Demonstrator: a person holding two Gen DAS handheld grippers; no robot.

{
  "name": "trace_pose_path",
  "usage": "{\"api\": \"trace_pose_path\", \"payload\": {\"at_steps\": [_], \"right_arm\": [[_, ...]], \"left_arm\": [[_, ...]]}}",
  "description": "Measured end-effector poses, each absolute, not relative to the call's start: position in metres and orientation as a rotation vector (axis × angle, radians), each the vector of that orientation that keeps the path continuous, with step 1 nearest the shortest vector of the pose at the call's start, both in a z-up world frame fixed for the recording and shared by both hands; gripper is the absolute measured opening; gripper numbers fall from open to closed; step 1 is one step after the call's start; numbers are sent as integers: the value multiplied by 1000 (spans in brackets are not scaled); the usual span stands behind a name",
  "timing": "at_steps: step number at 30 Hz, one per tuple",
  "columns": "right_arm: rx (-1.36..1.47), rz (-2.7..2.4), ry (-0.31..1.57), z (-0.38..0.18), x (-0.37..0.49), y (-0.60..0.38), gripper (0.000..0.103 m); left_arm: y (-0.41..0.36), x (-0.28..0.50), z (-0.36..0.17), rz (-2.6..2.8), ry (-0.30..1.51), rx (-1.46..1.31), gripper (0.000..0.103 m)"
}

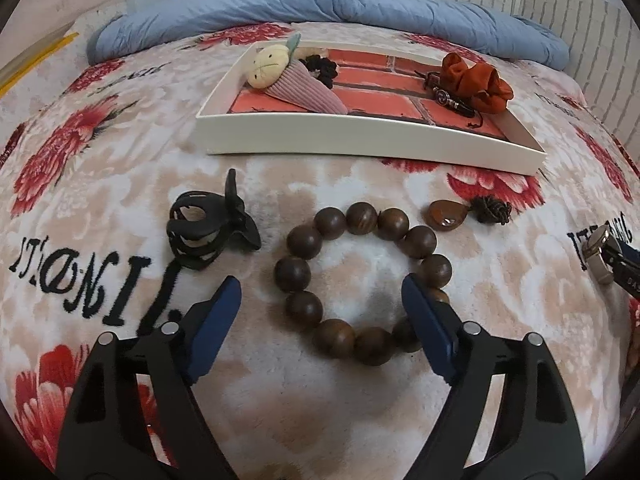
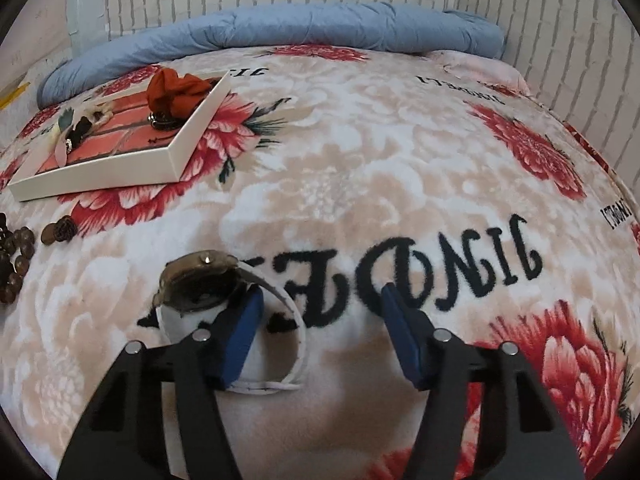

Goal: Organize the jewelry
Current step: 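Grasp the wooden bead bracelet with left tool while right tool grasps white watch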

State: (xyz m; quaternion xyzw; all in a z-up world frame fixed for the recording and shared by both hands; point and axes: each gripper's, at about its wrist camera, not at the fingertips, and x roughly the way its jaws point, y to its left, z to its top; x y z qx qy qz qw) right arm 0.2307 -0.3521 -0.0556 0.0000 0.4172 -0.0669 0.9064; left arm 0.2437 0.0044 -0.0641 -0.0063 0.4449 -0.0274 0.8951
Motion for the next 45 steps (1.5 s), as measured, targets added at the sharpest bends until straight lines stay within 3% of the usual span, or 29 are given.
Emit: {"api": "trace_pose_path", "payload": {"at_steps": [5, 11, 15, 19, 26, 38, 45], "right_arm": [[-8, -96, 862, -56, 231, -347, 40], [4, -83, 865, -56, 232, -348, 39], [6, -82, 866, -56, 232, -349, 39], [7, -80, 866, -56, 231, -348, 38], [4, -47, 869, -58, 232, -345, 25], [22, -23, 852, -51, 228, -345, 10], [44, -28, 800, -35, 219, -347, 8]], "left_arm": [[3, 246, -66, -71, 932, -19, 75], [4, 253, -70, -64, 949, -16, 67], [7, 254, -69, -44, 942, -3, 52], [13, 256, -68, -40, 942, -13, 44], [10, 257, -68, -29, 931, 23, 26], [11, 253, -65, -41, 918, 19, 20], [9, 245, -57, -58, 880, 15, 18]]}}
